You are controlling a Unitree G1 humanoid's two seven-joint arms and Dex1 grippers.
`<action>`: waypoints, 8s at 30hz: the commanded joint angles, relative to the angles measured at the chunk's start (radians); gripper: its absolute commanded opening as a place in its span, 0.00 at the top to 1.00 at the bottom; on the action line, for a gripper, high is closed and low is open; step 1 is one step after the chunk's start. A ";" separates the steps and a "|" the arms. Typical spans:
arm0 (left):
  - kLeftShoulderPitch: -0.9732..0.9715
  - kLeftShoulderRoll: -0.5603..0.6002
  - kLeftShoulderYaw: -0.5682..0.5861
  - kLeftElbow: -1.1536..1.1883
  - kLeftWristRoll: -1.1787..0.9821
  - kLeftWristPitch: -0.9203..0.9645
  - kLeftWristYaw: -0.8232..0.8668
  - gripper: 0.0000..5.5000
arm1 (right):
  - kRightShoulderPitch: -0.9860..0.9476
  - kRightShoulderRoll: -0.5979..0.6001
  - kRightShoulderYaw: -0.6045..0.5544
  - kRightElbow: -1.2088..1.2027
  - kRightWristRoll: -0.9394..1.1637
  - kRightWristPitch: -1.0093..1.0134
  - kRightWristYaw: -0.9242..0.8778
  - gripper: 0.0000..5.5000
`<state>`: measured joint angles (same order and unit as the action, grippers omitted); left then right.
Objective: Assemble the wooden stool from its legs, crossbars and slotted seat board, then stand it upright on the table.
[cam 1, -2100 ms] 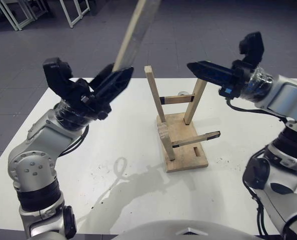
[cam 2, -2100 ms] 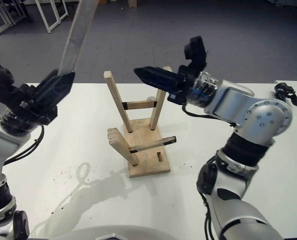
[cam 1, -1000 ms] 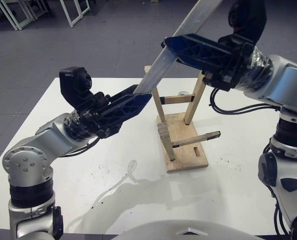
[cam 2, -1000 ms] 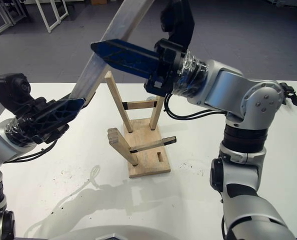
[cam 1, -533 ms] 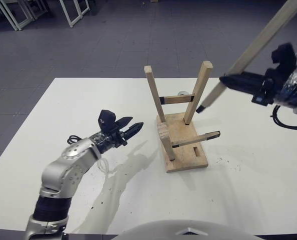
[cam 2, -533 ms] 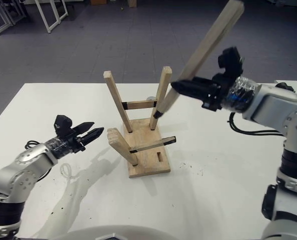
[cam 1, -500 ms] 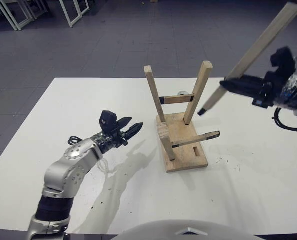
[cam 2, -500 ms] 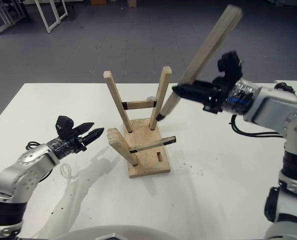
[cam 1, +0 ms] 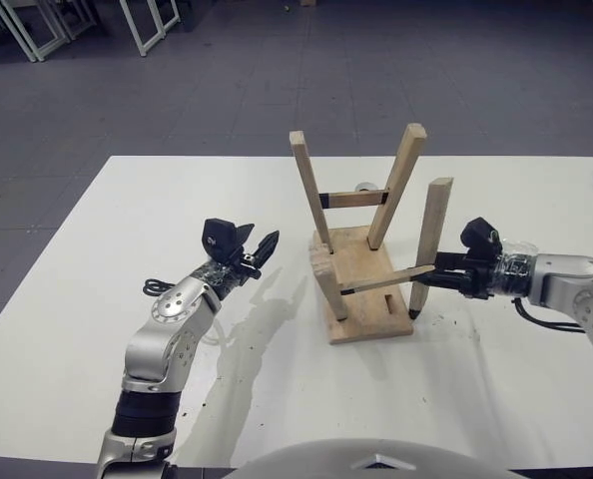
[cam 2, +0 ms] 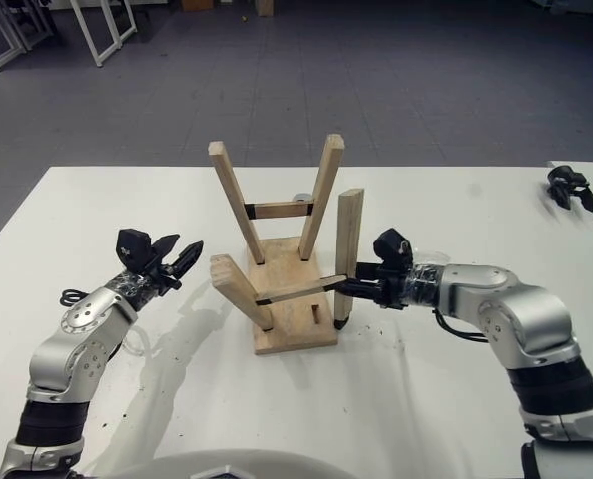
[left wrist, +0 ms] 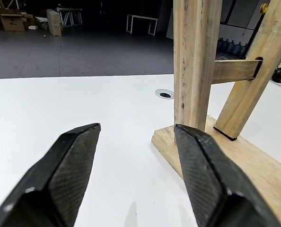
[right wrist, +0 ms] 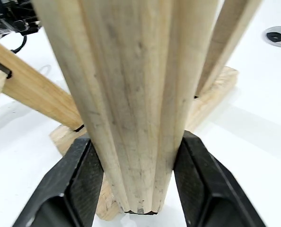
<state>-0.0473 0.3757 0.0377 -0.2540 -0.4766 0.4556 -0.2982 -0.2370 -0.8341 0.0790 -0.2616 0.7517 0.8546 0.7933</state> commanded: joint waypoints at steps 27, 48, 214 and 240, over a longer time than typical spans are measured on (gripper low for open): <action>-0.024 0.007 0.090 0.056 0.044 -0.015 -0.098 0.48 | 0.012 0.286 0.072 -0.017 -0.096 -0.095 -0.094 0.63; 0.010 0.023 0.126 -0.063 0.022 -0.008 -0.102 0.48 | 0.269 0.203 0.156 0.033 -0.515 -0.635 0.002 0.63; -0.353 0.401 0.054 0.144 -0.469 0.381 -1.055 0.75 | -0.500 0.002 -0.010 0.483 -0.039 0.143 0.779 0.77; -0.579 0.048 0.463 0.954 -0.494 0.556 -0.600 0.69 | -0.733 0.407 -0.626 1.513 -0.001 -0.087 0.085 0.51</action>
<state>-0.6672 0.4351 0.4768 0.7672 -0.9770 1.0464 -0.9475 -1.0156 -0.4446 -0.5122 1.2771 0.7394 0.7923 0.9213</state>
